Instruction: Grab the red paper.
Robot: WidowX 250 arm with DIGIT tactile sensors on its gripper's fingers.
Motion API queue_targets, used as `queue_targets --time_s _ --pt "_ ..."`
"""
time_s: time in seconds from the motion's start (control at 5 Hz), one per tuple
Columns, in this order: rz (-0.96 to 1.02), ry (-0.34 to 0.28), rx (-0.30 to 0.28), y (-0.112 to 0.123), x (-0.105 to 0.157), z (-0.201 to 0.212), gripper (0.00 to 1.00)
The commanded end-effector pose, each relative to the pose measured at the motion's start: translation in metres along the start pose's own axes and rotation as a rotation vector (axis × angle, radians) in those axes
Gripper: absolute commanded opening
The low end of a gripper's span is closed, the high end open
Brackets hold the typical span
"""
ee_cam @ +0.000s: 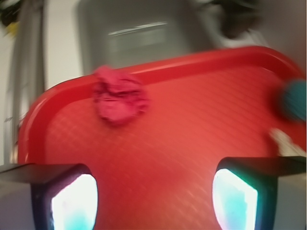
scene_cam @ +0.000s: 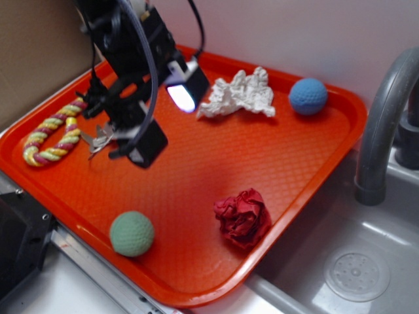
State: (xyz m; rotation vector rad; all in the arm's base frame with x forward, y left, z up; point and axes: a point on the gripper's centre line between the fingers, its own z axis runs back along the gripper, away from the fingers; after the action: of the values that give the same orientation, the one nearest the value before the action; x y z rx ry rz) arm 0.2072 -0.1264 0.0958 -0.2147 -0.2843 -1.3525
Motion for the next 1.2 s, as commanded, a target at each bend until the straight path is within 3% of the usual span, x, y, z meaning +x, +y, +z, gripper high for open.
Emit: queue_targets --time_s 0.0,0.2,0.6,1.0 --pt "-0.134 0.030 -0.027 -0.013 0.032 -0.035 1.00" --pt "-0.170 0.018 -0.051 -0.018 0.046 -0.043 1.00" --pt "-0.237 0.063 -0.080 -0.037 0.057 -0.062 1.00" --pt "-0.224 0.196 -0.069 -0.035 0.057 -0.085 1.00"
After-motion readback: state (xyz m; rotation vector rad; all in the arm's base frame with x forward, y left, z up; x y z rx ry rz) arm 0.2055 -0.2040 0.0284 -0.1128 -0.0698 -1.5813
